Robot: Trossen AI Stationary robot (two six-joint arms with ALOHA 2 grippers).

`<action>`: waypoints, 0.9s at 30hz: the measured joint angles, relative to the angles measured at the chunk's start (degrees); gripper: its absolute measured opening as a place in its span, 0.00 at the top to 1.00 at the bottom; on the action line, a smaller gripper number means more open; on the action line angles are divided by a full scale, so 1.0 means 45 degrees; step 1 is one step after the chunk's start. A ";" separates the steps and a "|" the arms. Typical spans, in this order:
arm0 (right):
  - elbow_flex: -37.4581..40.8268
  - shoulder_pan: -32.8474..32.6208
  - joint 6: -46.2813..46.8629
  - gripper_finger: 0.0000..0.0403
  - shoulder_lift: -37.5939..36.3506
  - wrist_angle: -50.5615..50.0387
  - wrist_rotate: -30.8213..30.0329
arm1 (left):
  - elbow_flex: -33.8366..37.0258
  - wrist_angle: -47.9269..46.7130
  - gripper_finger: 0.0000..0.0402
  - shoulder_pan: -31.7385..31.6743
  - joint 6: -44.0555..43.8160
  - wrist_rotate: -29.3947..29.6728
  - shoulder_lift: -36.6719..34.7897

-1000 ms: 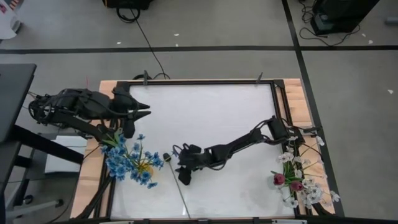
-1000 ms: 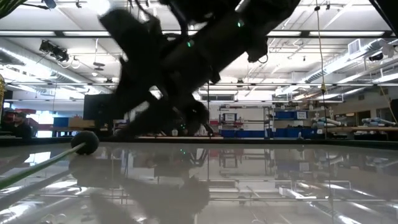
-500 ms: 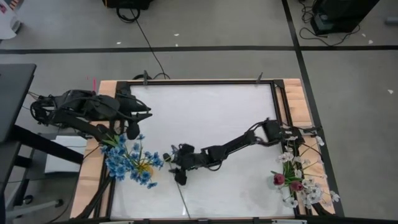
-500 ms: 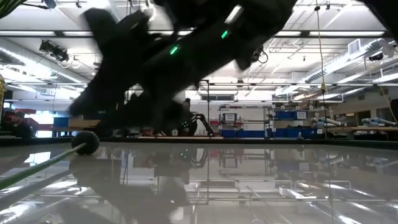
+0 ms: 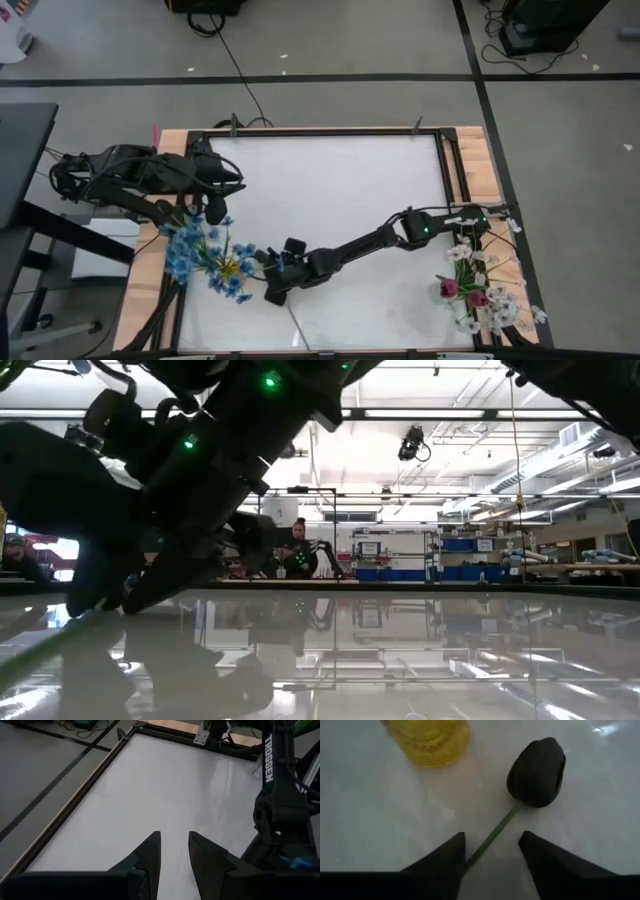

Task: Sort flowers into vase by color
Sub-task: Put the black tulip into the yellow vase

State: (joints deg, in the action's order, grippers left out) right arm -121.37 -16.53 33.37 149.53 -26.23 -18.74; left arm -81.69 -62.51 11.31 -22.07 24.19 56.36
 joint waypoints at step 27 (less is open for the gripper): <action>-0.0525 -0.0234 0.0602 0.99 -0.1977 -0.6659 -0.1582 | 0.0005 -0.0198 0.74 0.0000 0.0552 0.0029 -0.0141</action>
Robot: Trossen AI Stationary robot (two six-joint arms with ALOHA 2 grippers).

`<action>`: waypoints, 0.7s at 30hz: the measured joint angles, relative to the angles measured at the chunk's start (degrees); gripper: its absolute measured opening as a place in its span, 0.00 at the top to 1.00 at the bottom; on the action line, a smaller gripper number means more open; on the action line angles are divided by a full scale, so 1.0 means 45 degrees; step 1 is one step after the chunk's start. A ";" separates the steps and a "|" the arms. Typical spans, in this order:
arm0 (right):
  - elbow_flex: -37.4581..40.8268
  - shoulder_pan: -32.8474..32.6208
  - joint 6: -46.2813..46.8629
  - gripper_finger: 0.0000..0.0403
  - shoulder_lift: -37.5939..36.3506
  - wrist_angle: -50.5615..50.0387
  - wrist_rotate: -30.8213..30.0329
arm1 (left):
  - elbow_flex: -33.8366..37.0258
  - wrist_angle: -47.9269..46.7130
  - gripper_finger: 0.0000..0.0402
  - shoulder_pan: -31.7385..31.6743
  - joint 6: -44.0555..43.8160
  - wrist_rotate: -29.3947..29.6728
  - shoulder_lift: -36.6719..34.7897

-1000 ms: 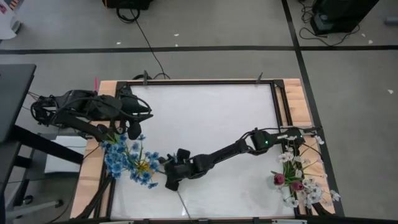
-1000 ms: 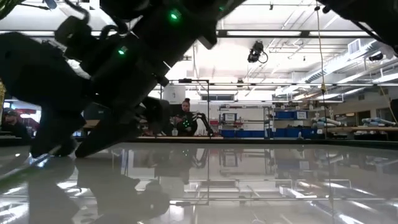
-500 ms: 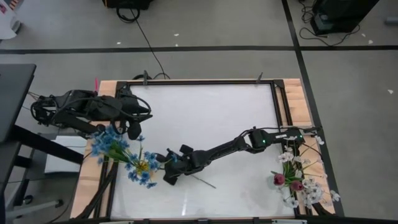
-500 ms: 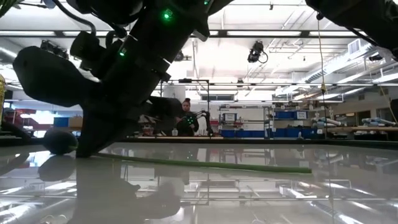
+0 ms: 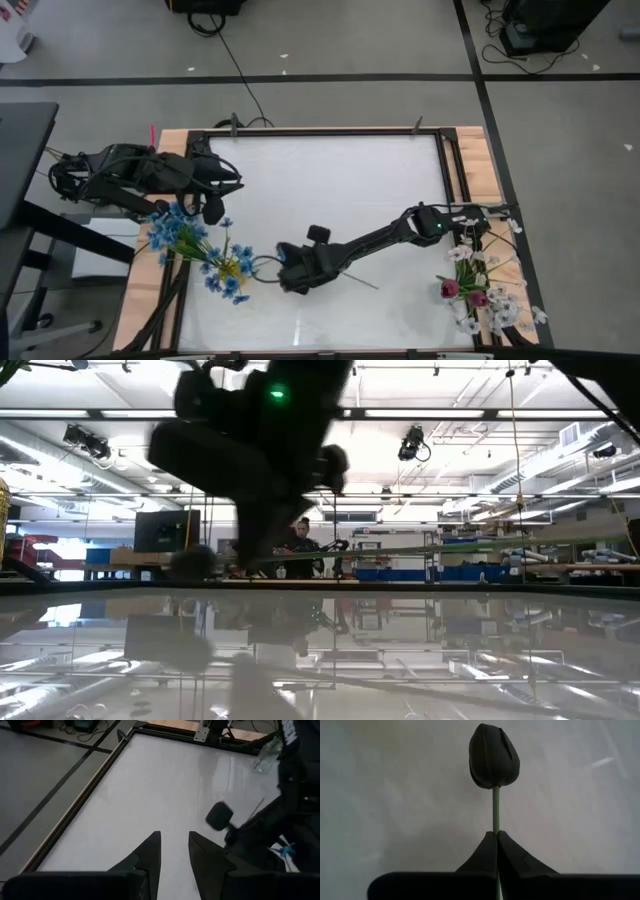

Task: Sort flowers into vase by color
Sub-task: Put the black tulip into the yellow vase

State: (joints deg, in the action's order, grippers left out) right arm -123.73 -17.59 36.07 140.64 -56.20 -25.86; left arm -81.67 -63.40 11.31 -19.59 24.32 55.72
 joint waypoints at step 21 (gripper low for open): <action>-0.0025 -0.0202 0.6399 0.99 -0.2741 -0.5127 -0.5378 | 0.0000 0.0019 0.74 -0.0272 0.0204 0.0014 -0.0087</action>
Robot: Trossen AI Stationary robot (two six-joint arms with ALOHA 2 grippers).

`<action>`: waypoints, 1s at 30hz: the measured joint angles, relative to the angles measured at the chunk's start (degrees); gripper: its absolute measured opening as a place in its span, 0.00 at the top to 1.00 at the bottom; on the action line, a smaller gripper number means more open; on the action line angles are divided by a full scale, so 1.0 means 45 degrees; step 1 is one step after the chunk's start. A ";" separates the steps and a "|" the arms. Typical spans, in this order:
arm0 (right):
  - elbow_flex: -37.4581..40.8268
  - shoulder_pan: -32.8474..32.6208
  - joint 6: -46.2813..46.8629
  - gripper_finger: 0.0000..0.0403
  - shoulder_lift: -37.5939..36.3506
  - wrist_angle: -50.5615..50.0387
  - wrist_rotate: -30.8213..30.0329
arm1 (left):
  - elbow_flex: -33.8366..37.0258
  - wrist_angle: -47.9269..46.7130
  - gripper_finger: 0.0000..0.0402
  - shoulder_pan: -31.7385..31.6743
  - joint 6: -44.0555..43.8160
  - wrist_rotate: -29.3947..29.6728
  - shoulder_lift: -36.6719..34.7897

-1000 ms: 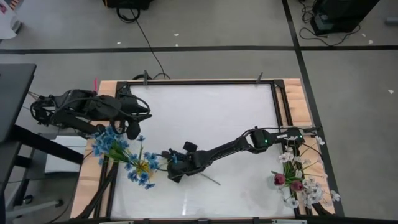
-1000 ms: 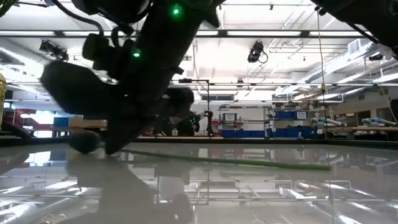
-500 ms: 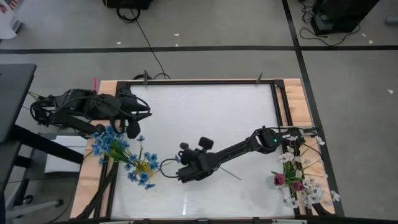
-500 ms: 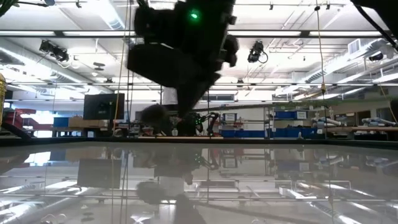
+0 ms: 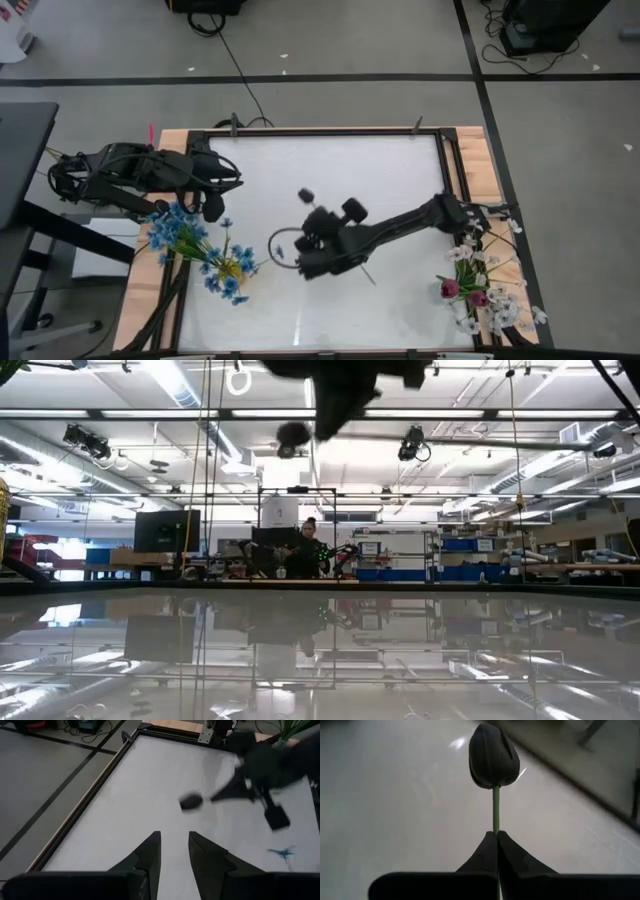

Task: Sort flowers into vase by color
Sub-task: Put the black tulip into the yellow vase

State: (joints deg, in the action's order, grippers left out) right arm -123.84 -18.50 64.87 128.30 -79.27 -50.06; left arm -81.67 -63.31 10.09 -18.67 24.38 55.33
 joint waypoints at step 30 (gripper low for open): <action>-0.0022 0.2787 -1.1385 0.99 -0.3553 1.4891 0.5419 | -0.0010 0.5741 0.74 -0.0004 0.2049 -0.0348 0.0646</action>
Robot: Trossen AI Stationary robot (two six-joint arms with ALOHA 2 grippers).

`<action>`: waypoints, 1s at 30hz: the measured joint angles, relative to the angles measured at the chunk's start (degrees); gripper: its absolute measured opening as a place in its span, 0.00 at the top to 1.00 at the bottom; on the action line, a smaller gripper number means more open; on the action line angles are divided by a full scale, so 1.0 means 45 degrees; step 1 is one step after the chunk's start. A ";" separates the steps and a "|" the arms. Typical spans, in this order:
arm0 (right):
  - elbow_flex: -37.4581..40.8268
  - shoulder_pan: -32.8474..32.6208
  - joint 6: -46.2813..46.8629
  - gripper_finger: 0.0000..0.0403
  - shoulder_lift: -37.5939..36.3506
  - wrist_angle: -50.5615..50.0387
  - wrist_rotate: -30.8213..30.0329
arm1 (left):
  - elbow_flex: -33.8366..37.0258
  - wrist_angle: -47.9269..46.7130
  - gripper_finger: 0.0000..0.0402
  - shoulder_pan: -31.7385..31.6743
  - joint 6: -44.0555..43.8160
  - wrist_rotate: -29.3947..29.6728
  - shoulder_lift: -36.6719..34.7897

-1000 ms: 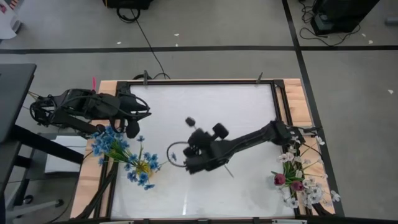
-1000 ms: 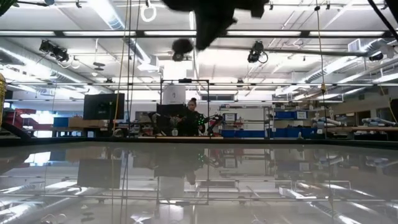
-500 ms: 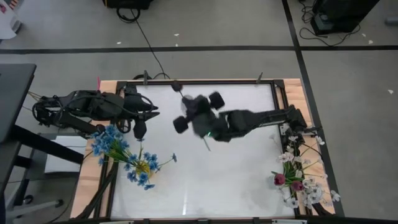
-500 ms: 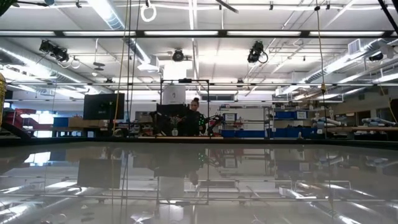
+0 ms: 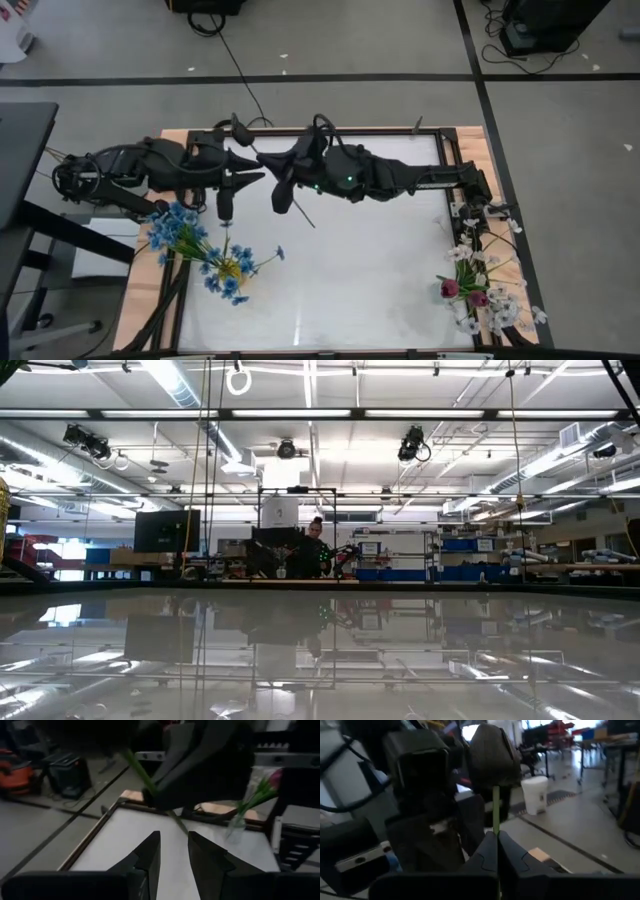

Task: Sort flowers into vase by color
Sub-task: Put the black tulip into the yellow vase

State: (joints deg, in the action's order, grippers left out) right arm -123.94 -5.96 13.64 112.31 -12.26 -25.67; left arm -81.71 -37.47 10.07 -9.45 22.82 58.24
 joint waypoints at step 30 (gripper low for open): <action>0.0000 0.0172 -0.0090 0.85 0.0005 0.0641 0.1087 | 0.0000 0.0824 0.98 -0.0011 0.1930 -0.0463 0.0306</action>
State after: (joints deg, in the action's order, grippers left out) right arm -123.94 -5.18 13.23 112.33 -9.37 -20.78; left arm -81.71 -33.77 10.02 -0.76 20.73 59.61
